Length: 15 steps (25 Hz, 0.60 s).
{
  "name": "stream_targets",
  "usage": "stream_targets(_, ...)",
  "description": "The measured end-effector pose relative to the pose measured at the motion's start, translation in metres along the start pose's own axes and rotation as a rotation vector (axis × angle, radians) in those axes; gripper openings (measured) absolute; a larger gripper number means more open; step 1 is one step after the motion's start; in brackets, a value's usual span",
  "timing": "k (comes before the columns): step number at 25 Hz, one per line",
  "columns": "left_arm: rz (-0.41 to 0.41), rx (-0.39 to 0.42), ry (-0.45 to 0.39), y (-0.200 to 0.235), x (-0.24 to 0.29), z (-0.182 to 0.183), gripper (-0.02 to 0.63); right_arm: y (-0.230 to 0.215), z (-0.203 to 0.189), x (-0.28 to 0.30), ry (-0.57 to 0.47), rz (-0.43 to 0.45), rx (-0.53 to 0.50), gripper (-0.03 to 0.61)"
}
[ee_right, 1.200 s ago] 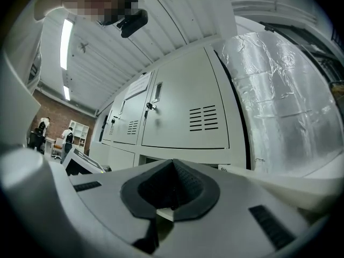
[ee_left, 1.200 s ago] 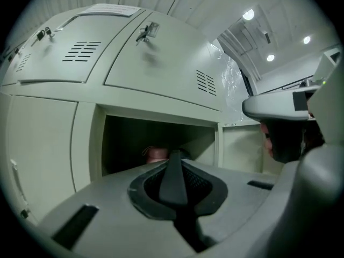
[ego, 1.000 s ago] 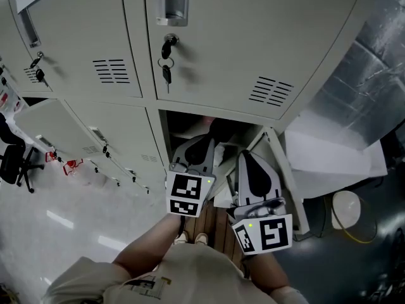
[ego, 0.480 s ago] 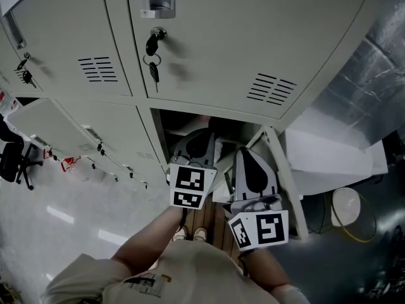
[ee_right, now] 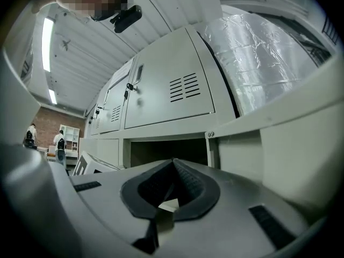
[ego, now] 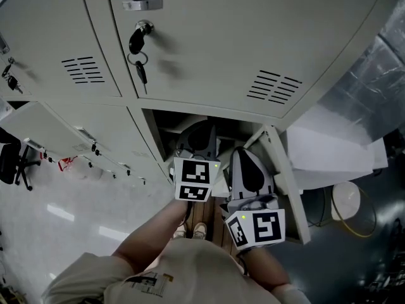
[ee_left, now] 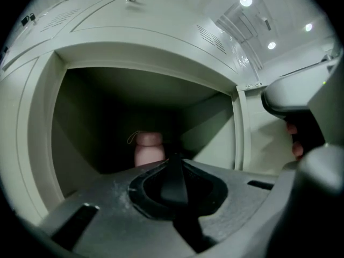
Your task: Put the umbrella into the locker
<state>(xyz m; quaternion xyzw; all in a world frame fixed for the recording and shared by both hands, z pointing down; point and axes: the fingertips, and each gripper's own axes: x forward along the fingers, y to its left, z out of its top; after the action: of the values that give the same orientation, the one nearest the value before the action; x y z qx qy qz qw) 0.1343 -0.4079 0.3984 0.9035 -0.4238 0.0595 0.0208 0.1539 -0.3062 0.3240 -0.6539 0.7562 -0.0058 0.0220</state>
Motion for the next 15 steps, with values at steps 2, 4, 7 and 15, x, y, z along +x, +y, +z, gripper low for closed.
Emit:
stream_targets(2,0.005,0.007,-0.005,0.0,0.006,-0.002,0.015,0.0,-0.004,0.001,0.009,0.001,0.006,0.008)
stream_targets(4,0.009,0.01,-0.009,0.001,0.012,-0.003,0.015,0.0,-0.008,0.003,0.015,0.001,0.01,0.008)
stream_targets(7,0.011,0.007,-0.016,0.002,0.02,-0.004,0.015,-0.002,-0.013,0.006,0.022,-0.002,0.017,0.008)
stream_targets(15,-0.016,-0.009,-0.032,0.001,0.04,-0.011,0.023,-0.008,-0.026,0.013,0.029,-0.034,0.049,0.008)
